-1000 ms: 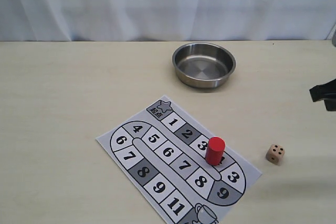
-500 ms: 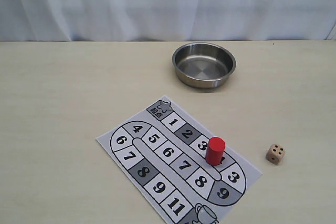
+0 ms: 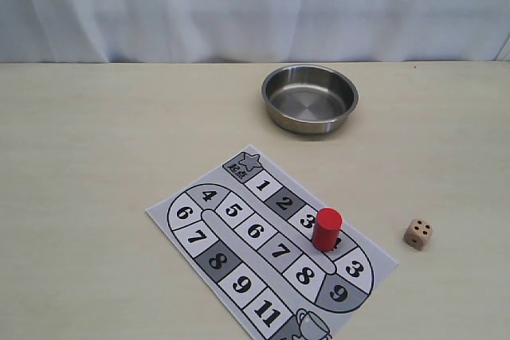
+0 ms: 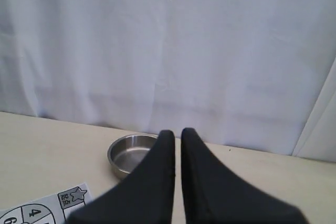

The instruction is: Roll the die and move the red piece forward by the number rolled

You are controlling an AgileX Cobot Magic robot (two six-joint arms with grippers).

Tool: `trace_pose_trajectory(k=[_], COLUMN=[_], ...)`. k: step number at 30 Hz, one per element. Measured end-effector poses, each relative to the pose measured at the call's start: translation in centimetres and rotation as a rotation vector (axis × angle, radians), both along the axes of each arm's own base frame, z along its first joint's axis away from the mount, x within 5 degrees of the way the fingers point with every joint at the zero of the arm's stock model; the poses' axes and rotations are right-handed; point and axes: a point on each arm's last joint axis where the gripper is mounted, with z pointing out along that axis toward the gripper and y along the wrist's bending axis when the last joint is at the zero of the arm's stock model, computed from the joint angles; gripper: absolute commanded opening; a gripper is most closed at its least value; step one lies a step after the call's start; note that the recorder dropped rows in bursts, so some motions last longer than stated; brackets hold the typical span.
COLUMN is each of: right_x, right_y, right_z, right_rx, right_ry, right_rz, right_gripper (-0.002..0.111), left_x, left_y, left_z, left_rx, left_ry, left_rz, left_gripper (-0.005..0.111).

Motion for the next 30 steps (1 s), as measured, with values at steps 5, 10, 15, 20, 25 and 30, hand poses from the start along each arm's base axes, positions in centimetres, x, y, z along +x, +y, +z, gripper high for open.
trace_pose_trajectory(k=[5,10,15,20,25,30], right_x=[-0.7,1.9,3.5,5.1,6.3,6.9], right_y=[-0.1,-0.3,-0.5,-0.7,-0.7,-0.8], right_z=[-2.8,-4.9,-6.2,-8.3,-11.0,-12.7], right_rx=[0.008,0.026,0.045,0.055,0.054,0.053], right_ry=[-0.061,-0.086,-0.17,-0.19,-0.128,-0.085], right_rz=[-0.007,-0.027,-0.054,-0.074,-0.081,-0.084], right_gripper=[0.004,0.004,0.004,0.004,0.004,0.004], left_x=[0.0,0.0,0.0,0.0,0.0,0.0], left_y=[0.0,0.0,0.0,0.0,0.0,0.0], left_z=[0.0,0.0,0.0,0.0,0.0,0.0], left_rx=[0.0,0.0,0.0,0.0,0.0,0.0], left_ry=[0.0,0.0,0.0,0.0,0.0,0.0], left_rz=[0.0,0.0,0.0,0.0,0.0,0.0], left_gripper=[0.0,0.0,0.0,0.0,0.0,0.0])
